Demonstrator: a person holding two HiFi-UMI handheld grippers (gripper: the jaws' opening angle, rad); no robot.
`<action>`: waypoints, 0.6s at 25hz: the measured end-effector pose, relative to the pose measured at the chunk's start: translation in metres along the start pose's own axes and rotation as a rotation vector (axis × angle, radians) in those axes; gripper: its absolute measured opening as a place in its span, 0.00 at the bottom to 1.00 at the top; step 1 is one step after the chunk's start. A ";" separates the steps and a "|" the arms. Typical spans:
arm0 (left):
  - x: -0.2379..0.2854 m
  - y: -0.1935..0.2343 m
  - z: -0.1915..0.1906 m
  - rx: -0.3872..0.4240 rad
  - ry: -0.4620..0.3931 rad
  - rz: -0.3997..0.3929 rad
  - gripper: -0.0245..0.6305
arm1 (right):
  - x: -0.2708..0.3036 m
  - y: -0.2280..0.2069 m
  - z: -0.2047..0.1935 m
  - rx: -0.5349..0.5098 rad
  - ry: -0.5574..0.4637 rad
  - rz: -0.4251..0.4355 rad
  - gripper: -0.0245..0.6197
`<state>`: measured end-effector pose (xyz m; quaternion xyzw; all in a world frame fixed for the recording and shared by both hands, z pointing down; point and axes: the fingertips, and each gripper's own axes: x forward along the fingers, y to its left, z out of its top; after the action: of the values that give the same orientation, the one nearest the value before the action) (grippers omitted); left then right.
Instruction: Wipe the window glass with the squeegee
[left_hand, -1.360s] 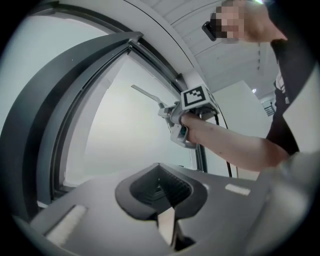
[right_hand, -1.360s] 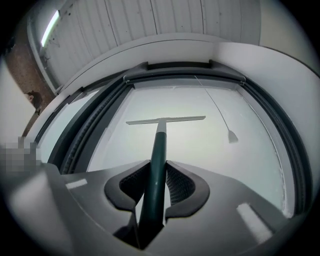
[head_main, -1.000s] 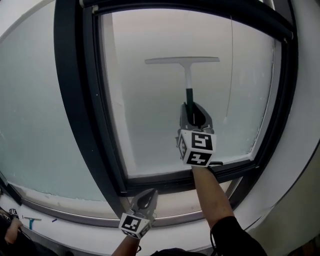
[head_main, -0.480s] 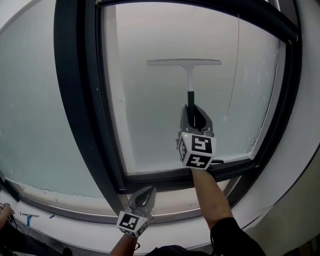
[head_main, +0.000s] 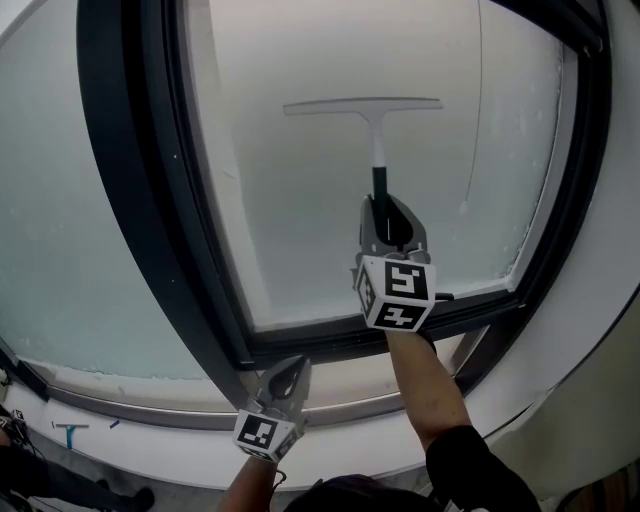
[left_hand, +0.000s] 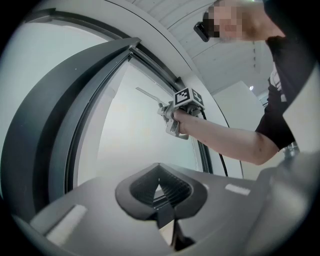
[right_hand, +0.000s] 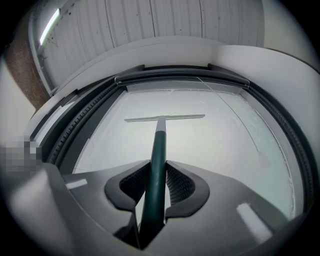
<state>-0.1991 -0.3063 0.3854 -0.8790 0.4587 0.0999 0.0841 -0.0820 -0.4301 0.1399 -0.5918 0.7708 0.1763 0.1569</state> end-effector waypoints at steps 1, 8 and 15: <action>0.000 0.001 0.000 -0.001 0.001 0.001 0.03 | -0.002 0.000 -0.003 0.005 0.004 0.003 0.18; 0.001 -0.001 -0.001 -0.020 0.009 0.014 0.04 | -0.014 -0.002 -0.022 -0.001 0.031 0.019 0.18; -0.003 -0.010 -0.010 -0.029 0.025 0.017 0.04 | -0.026 -0.002 -0.045 0.028 0.070 0.032 0.18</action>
<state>-0.1912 -0.3007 0.3958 -0.8774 0.4655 0.0960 0.0647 -0.0753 -0.4290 0.1915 -0.5830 0.7875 0.1473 0.1353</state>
